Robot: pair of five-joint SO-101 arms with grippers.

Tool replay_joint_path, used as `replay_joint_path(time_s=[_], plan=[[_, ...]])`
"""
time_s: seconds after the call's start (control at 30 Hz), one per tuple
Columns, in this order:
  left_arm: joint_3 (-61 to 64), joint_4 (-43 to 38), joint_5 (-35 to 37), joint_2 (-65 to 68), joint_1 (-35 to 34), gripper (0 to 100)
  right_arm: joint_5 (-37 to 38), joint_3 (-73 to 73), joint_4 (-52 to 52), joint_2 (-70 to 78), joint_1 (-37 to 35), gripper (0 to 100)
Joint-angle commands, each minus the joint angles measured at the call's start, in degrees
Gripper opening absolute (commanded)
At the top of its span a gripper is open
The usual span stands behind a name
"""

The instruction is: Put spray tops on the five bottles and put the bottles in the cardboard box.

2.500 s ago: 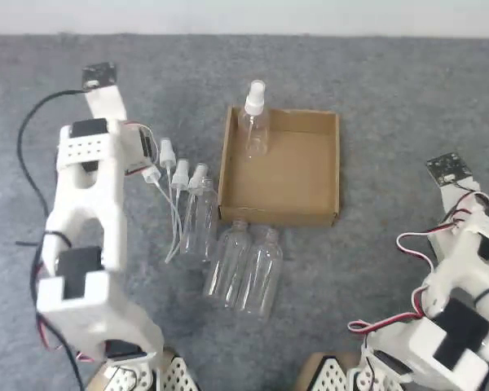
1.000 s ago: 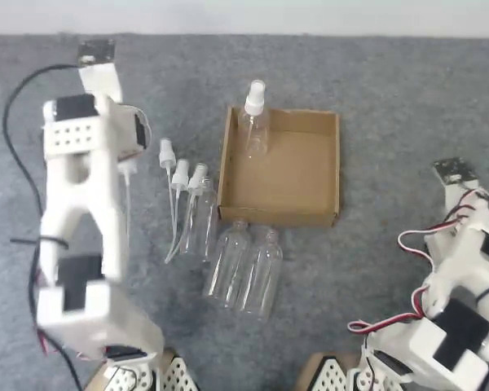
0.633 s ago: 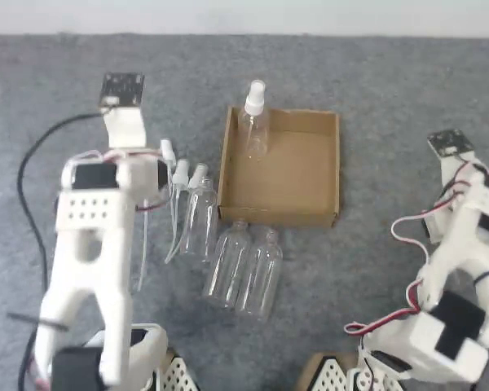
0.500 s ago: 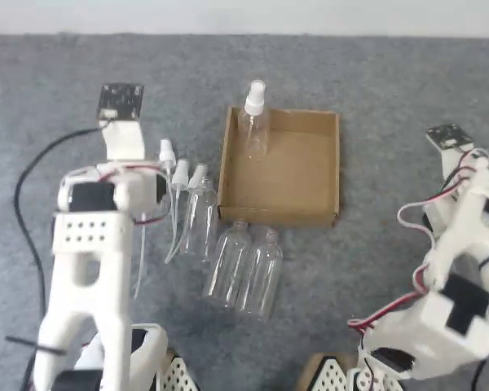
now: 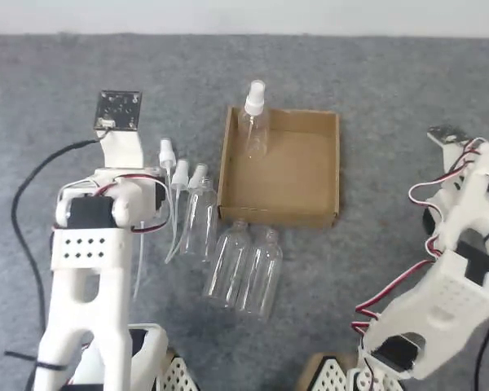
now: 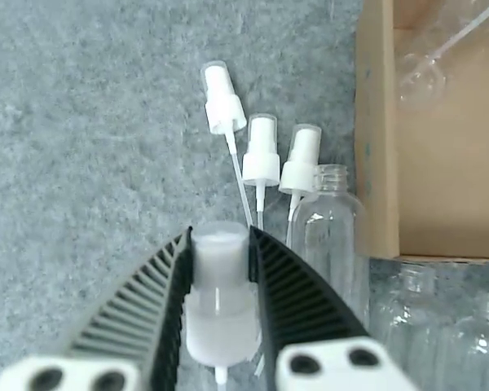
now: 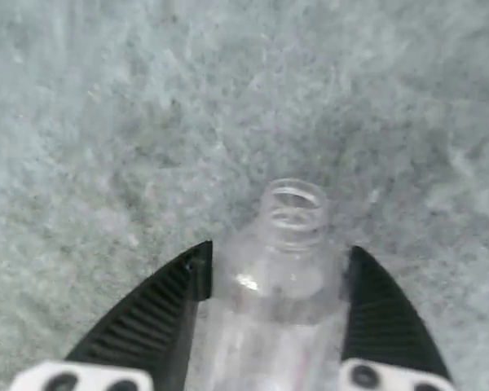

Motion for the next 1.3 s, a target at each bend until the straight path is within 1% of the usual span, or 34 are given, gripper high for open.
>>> replay_joint_path(time_s=[0.0, 0.07, 0.13, 0.2, 0.3, 0.47, 0.63, 0.73, 0.83, 0.9, 0.97, 1.1, 1.2, 1.27], plan=[[0.75, -3.25, -0.44, -2.11, 0.35, 1, -2.02, -6.59, 3.03, -0.84, 0.48, 6.8], [0.75, -3.16, -0.44, -2.11, 0.35, 1, -2.02, -9.58, 5.23, -0.92, 0.13, 0.2], [0.48, -2.99, -0.44, -2.11, 0.35, 1, -2.46, -12.92, 8.31, -0.92, -0.40, 1.3], [0.48, -2.99, -0.44, -2.55, 0.26, 1, -2.55, -16.53, 12.44, -1.71, -1.36, 0.5], [-1.27, -1.76, -1.05, -2.64, 0.26, 1, -2.81, -18.90, 16.92, -6.20, -4.09, 0.6], [-11.82, 6.07, -1.85, -2.64, 0.26, 1, -9.32, -16.62, 19.47, -19.65, -12.62, 0.6], [-22.46, 13.01, -1.93, -2.64, 0.26, 1, -13.36, -3.60, 17.89, -37.85, -24.66, 0.6], [-27.47, 15.65, -1.76, -2.64, 0.35, 1, -15.91, 8.35, 12.53, -51.56, -33.54, 0.6], [-32.13, 16.35, -1.41, -2.64, 0.79, 1, -19.96, 21.27, 4.35, -64.84, -44.79, 0.6], [-35.74, 16.35, 1.23, -2.64, 0.79, 1, -22.77, 28.84, -1.80, -70.64, -52.44, 0.6], [-39.25, 16.44, 4.13, -2.64, 0.88, 1, -25.41, 34.37, -8.31, -72.40, -57.89, 0.6], [-43.91, 16.26, 7.38, -2.64, 2.99, 1, -30.59, 40.26, -22.29, -70.46, -64.31, 0.6], [-45.41, 15.30, 10.20, -2.64, 5.27, 1, -32.26, 42.64, -31.08, -66.51, -68.79, 0.6], [-45.67, 13.19, 13.10, -2.64, 5.10, 1, -32.53, 44.40, -36.62, -63.43, -71.96, 0.6]])
